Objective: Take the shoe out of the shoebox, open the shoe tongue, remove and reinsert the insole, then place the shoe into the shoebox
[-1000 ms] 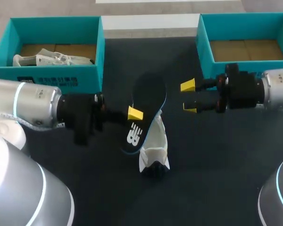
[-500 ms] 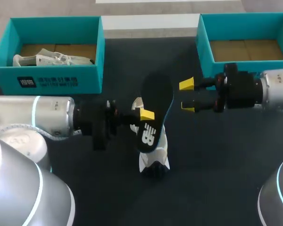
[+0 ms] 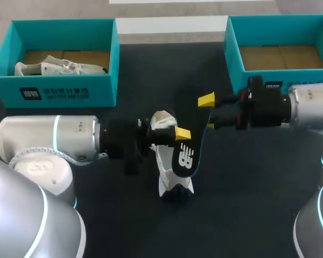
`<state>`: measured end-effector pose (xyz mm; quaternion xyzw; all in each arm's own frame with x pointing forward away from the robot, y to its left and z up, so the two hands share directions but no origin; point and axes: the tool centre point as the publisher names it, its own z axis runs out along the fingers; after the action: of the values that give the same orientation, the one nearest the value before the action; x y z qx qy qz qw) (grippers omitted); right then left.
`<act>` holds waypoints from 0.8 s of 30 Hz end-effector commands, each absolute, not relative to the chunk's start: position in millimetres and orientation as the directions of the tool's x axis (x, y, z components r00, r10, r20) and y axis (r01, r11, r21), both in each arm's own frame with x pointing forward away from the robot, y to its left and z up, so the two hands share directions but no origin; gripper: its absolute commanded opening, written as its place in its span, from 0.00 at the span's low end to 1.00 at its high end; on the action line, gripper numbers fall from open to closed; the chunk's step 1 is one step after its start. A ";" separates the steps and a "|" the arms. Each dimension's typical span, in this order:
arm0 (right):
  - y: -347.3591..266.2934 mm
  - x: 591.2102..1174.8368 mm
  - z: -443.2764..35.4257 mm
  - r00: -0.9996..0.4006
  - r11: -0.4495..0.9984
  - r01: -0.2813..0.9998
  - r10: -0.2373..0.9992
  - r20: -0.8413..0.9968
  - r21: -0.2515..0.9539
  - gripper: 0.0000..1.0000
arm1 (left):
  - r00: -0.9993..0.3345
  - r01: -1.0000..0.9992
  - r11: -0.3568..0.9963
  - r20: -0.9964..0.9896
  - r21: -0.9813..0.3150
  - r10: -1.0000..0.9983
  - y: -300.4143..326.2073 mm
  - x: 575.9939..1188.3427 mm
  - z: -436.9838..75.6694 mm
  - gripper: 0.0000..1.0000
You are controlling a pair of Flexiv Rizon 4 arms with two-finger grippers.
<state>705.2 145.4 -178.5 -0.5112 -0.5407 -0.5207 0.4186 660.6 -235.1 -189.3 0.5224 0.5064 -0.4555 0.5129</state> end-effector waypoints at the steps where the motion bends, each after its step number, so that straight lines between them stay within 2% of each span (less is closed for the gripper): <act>1: 152.7 708.3 -183.8 -0.128 -0.064 0.989 0.109 0.986 0.135 0.42 | 0.071 0.997 0.039 -0.996 0.073 0.061 -247.8 661.1 -192.2 0.00; 7: 154.6 709.5 -186.3 -0.124 -0.048 0.990 0.099 0.987 0.129 0.38 | 0.071 0.997 0.028 -0.996 0.072 0.062 -251.4 658.5 -193.7 0.00; 11: 154.6 709.8 -186.8 -0.121 -0.039 0.991 0.095 0.988 0.125 0.29 | 0.070 0.997 0.021 -0.995 0.072 0.068 -251.1 657.0 -195.1 0.00; 14: 153.5 709.9 -186.8 -0.118 -0.031 0.992 0.094 0.989 0.121 0.15 | 0.067 0.997 0.021 -0.995 0.068 0.071 -248.9 656.0 -196.9 0.00; 19: 151.9 710.2 -188.3 -0.113 -0.030 0.993 0.093 0.989 0.116 0.16 | 0.063 0.997 0.035 -0.996 0.066 0.064 -244.9 654.2 -196.8 0.00; 21: 152.1 711.5 -189.0 -0.112 -0.027 0.993 0.090 0.990 0.115 0.19 | 0.062 0.997 0.036 -0.996 0.064 0.059 -243.9 653.5 -196.7 0.00; 24: 152.2 713.6 -189.9 -0.111 -0.023 0.993 0.088 0.990 0.113 0.07 | 0.059 0.998 0.036 -0.997 0.060 0.050 -243.6 651.3 -196.9 0.00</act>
<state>710.7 150.4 -187.6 -0.5008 -0.5409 -0.5128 0.4401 656.7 -246.3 -195.2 0.5206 0.5069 -0.4639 0.5068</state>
